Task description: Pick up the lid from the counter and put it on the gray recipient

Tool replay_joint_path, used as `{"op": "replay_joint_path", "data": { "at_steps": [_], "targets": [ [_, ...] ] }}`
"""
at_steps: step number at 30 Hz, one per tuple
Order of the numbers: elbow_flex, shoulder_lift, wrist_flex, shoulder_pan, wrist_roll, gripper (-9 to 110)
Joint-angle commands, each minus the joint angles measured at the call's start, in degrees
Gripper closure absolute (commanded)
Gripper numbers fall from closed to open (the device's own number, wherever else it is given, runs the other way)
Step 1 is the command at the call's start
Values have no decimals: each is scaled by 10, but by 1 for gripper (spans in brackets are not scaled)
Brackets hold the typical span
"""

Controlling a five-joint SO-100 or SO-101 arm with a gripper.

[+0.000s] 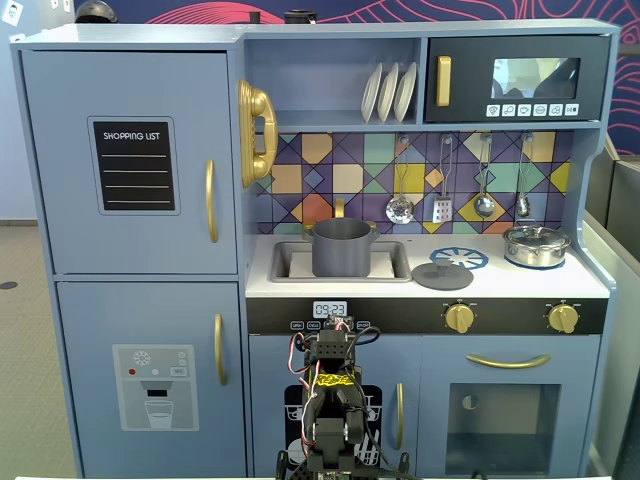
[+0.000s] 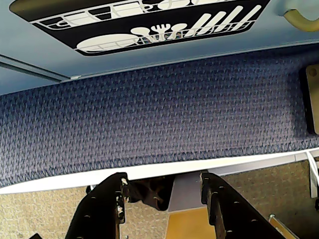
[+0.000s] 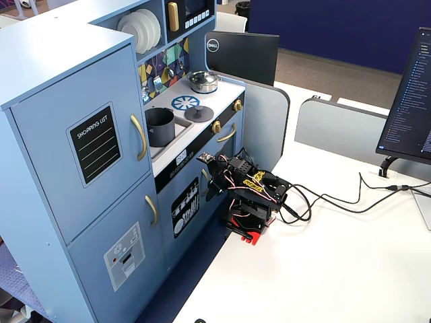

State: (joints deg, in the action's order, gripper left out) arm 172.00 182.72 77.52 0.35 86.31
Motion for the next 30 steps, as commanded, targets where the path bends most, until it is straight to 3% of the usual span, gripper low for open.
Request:
{"op": "replay_joint_path", "data": {
  "at_steps": [1,11,16,22,30],
  "targets": [
    [1,-91,56,22,11,101],
    [1,-83,61,24,16,101],
    [0,-6,74,40,65,101],
    [-49,-16,9,45,58,101],
    [-240,-134,-136,83,14,101]
  ]
}}
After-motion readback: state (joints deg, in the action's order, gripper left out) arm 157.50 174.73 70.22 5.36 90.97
